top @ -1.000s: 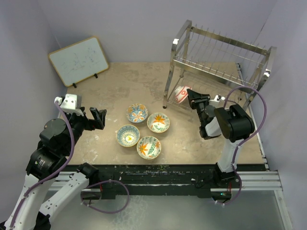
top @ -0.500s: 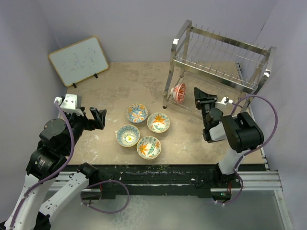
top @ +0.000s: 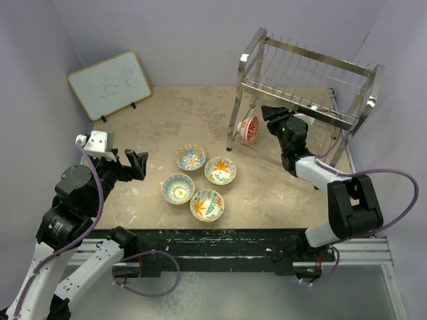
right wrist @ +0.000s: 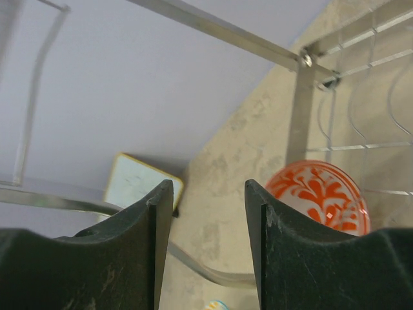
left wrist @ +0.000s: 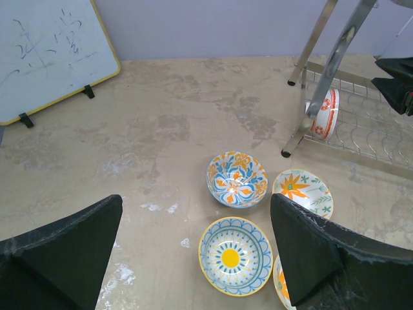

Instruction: Load the bowls into the dish rack

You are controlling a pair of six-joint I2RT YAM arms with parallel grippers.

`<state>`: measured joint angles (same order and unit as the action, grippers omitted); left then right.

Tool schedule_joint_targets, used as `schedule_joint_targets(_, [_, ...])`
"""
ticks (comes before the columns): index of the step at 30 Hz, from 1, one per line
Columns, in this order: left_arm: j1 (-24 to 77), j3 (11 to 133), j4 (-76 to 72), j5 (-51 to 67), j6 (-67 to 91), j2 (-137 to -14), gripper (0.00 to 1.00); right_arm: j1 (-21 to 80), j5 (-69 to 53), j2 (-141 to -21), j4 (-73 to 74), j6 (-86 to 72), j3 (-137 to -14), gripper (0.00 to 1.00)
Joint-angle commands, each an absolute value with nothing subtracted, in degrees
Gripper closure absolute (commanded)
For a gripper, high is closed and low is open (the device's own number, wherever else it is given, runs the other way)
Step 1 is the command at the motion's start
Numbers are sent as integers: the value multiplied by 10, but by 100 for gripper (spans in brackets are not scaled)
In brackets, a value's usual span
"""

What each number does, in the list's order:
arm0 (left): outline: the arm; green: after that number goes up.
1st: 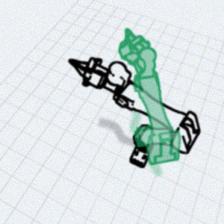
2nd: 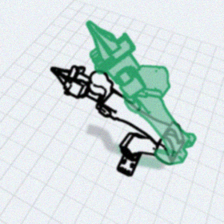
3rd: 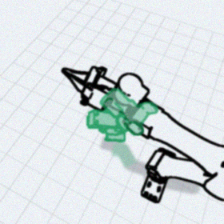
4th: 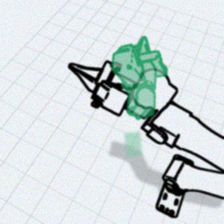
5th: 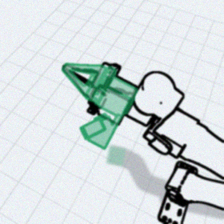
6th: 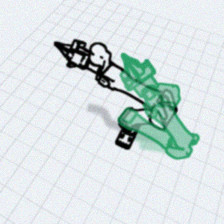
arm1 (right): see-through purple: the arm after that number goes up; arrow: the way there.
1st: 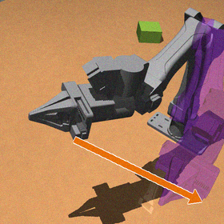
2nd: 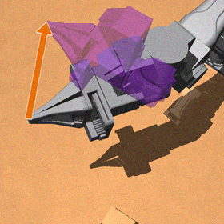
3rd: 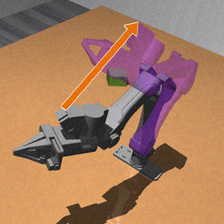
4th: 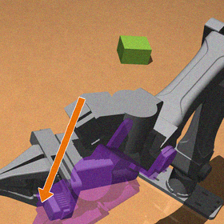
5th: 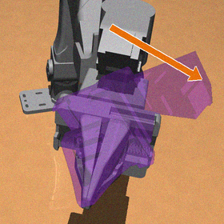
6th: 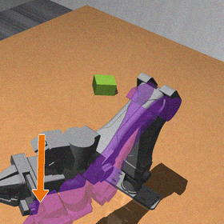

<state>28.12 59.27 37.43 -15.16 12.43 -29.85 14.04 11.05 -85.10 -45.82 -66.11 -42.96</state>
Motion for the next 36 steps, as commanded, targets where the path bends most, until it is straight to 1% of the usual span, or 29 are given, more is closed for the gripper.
schedule_joint_targets(1, [278,595,351,-147,120,-299,1,148,101,-861,-326,-608,-464,49])
schedule_joint_targets(5, [278,593,353,-149,121,-295,1,149,71,-888,-293,-594,-489,49])
schedule_joint_targets(13, [277,591,355,-154,120,-293,1,154,7,-936,-361,-578,-508,49])
schedule_joint_targets(17, [278,590,355,-156,119,-292,1,161,7,-937,-382,-580,-502,49])
schedule_joint_targets(20, [278,589,355,-157,118,-291,1,170,29,-922,-404,-582,-484,49])
schedule_joint_targets(24, [278,589,355,-156,118,-290,1,174,18,-930,-382,-568,-510,49])
schedule_joint_targets(27, [277,589,354,-156,117,-291,1,184,33,-926,-368,-566,-516,49])
schedule_joint_targets(29, [277,589,354,-157,116,-290,1,193,60,-911,-340,-565,-515,45])
schedule_joint_targets(32, [277,589,354,-157,117,-288,1,205,108,-882,-299,-566,-507,32])
schedule_joint_targets(33, [278,588,355,-156,118,-289,1,206,121,-873,-291,-566,-504,29])
schedule_joint_targets(36, [278,586,353,-153,118,-291,1,207,136,-848,-275,-565,-497,28])
